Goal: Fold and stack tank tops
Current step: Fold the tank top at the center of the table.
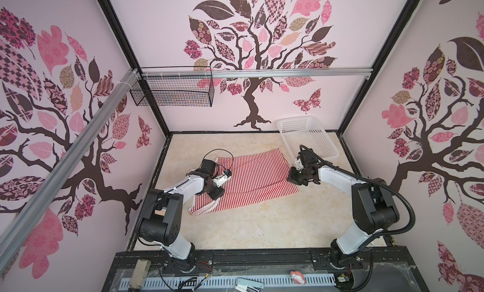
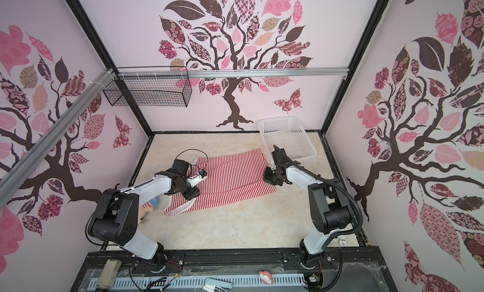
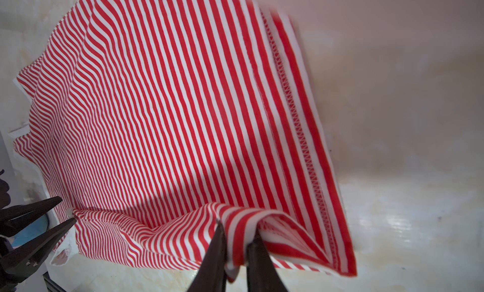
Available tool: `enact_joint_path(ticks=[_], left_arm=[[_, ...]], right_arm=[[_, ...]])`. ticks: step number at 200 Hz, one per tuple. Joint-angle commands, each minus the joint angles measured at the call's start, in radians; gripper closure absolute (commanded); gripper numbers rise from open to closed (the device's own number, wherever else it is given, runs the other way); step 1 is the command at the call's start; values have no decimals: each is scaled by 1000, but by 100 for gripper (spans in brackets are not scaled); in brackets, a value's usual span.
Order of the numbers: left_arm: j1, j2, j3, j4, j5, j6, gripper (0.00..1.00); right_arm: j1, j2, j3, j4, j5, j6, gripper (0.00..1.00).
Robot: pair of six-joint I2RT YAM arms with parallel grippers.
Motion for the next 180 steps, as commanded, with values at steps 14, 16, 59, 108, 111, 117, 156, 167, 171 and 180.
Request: enact_joint_path(ticks=[14,16,59,108,111,117,156,167,171,180], left_arm=[[24,20,39,-54,67,12,54],[24,25,42,-57,68,12,55],[29,47,66,-95,116,20,65],[29,65,75,-128,133,36,63],[29,68,75,-128,132,36,63],[29,73,77,-129,129,32,64],[29,79,85,-131,128,31,76],[29,79,89,-134,127,29,83],[29,78,91,-134,127,29,86],[29,75,94,-135,125,28,92]], right_arm=[[-8,33,28,-10,-8,-7,82],[-8,34,27,-10,-8,-7,82],[-8,39,34,-9,-12,-4,82],[-8,44,34,-9,-19,-6,82],[-8,45,34,-7,-19,-7,83],[-8,45,35,-6,-19,-6,82],[-9,41,36,-4,-24,-4,83],[-8,39,36,-4,-24,-3,84],[-8,38,36,-4,-24,-3,84],[-8,35,38,-4,-24,-3,85]])
